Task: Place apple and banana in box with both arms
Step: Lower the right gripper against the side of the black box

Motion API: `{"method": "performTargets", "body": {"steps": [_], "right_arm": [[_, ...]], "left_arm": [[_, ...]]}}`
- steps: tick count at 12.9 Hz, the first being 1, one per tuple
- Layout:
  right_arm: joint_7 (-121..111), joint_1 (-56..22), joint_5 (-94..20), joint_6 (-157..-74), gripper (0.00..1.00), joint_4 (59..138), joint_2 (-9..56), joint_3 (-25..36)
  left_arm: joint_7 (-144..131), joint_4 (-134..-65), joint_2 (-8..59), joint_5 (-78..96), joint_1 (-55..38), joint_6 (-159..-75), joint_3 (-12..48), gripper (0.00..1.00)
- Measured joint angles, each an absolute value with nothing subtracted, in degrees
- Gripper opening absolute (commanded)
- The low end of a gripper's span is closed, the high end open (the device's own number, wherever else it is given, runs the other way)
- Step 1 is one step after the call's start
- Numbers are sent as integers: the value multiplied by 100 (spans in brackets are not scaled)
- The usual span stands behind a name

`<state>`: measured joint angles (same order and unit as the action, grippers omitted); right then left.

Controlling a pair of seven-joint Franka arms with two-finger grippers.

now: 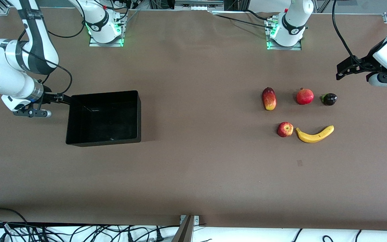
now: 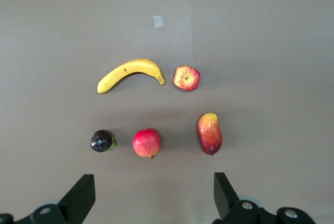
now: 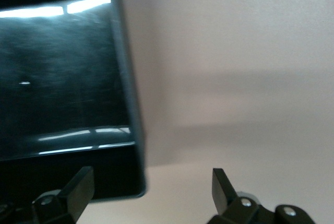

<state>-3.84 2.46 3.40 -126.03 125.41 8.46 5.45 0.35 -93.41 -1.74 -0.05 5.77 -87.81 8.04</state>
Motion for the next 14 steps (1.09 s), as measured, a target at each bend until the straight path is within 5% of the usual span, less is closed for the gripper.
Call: {"method": "performTargets", "body": {"steps": [2,3,4,6,14], "right_arm": [[-487,279,181,-12980,97,12582,1206,611],[-501,277,21,-13157,82,12580,1364,595],[-506,274,-50,-13312,46,12577,1488,578],[-510,271,-92,-13523,1,12574,1664,558],[-571,234,-180,-13704,0,12283,1839,223]], "left_arm": [[35,-9340,-174,-5,577,-8781,804,100],[35,-9340,-174,-5,577,-8781,804,100],[35,-9340,-174,-5,577,-8780,804,100],[35,-9340,-174,-5,577,-8781,804,100],[35,-9340,-174,-5,577,-8780,804,100]]}}
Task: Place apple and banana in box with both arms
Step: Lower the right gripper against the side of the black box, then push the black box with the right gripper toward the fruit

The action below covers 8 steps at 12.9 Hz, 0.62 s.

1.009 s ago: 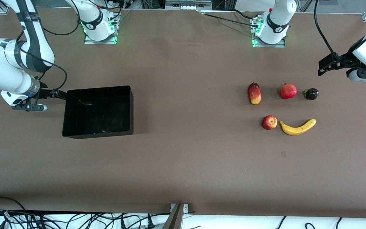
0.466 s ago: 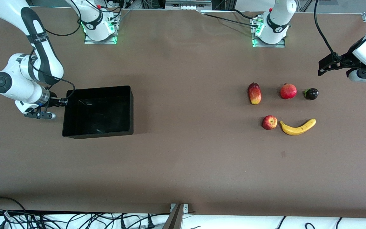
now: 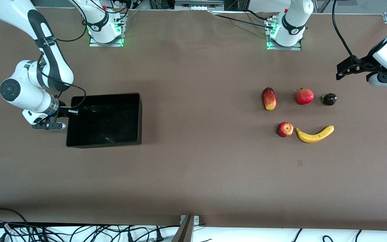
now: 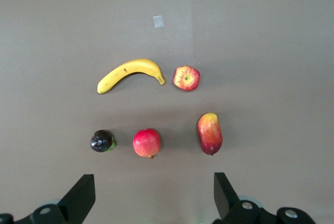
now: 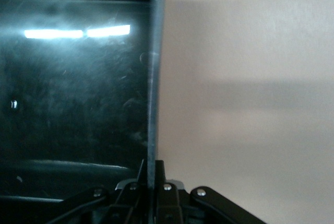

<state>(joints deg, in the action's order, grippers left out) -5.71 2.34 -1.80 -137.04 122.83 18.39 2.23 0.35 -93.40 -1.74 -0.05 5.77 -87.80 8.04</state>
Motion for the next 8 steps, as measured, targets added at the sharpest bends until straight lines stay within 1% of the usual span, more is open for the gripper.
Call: {"method": "performTargets", "body": {"steps": [1,3,5,6,8], "right_arm": [[-578,233,-183,-13470,0,12104,1836,213],[-566,227,-260,-12421,0,11421,1823,51],[-536,146,-657,-11473,0,10616,1801,-160],[-416,31,-832,-11166,0,10302,1788,-207],[151,-398,-969,-10924,0,9978,1768,-242]], "left_arm": [[35,-9340,-174,-5,577,-8780,804,100],[35,-9340,-174,-5,577,-8780,804,100],[35,-9340,-174,-5,577,-8780,804,100],[35,-9340,-174,-5,577,-8781,804,100],[35,-9340,-174,-5,577,-8780,804,100]]}}
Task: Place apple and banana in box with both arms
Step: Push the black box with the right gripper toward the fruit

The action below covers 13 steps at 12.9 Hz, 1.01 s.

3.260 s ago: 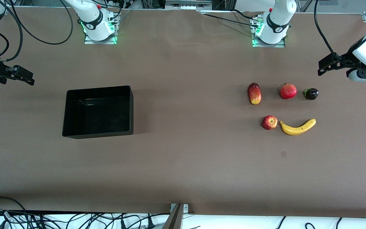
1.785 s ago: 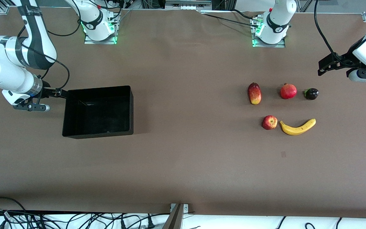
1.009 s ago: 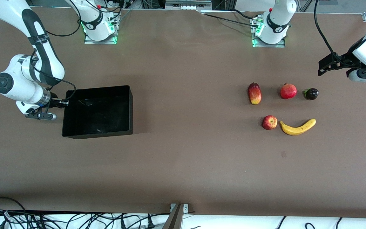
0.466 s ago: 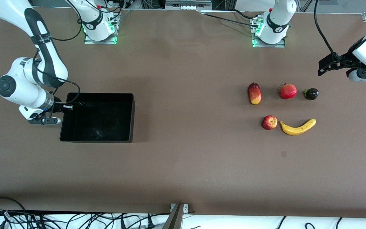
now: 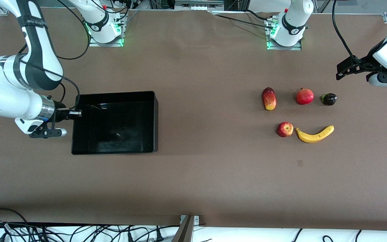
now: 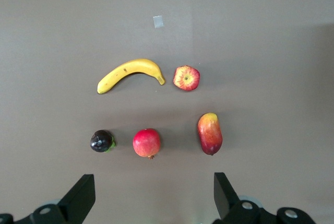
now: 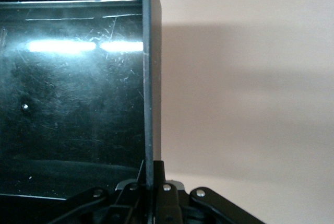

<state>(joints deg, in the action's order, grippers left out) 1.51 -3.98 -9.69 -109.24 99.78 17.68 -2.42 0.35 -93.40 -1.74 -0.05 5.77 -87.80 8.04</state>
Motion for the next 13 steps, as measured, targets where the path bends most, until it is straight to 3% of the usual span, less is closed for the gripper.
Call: {"method": "performTargets", "body": {"steps": [4,7,13], "right_arm": [[2368,-1985,-993,-10970,0,9585,1965,-288],[3409,-3081,-959,-11254,0,9070,2617,-292],[4160,-4020,-924,-12723,0,8838,3815,-263]], "left_arm": [[35,-9340,-172,-5,577,-8780,804,100],[35,-9340,-153,-5,578,-8781,805,100],[35,-9340,-144,-5,576,-8780,805,100]]}}
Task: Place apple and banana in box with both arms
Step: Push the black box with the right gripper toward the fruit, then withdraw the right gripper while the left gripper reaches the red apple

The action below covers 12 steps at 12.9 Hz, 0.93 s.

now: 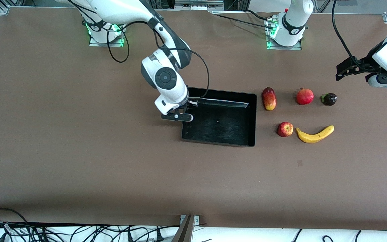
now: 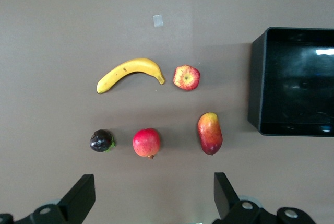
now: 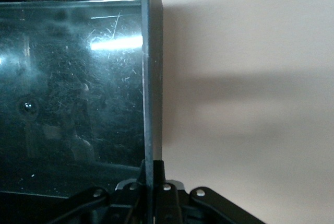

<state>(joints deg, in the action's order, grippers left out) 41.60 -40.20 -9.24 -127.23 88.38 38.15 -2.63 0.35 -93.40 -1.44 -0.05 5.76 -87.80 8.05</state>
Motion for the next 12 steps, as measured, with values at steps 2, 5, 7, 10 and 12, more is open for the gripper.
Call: {"method": "performTargets", "body": {"steps": [2,5,7,10,12], "right_arm": [[4168,-4110,-923,-12853,0,8793,3950,-259],[4171,-4284,-923,-13000,0,8783,4031,-257],[4179,-4331,-924,-13078,95,8777,4076,-253],[4176,-4330,-919,-13140,100,8681,4074,-212],[4172,-4335,-820,-12876,100,8590,3924,-21]], "left_arm": [[35,-9340,-142,-5,576,-8780,807,100],[35,-9306,-140,-5,570,-8784,845,100],[35,-9262,-140,-5,567,-8784,847,100],[35,-9255,-135,-5,564,-8784,853,100],[35,-9253,-128,-5,562,-8784,865,100]]}}
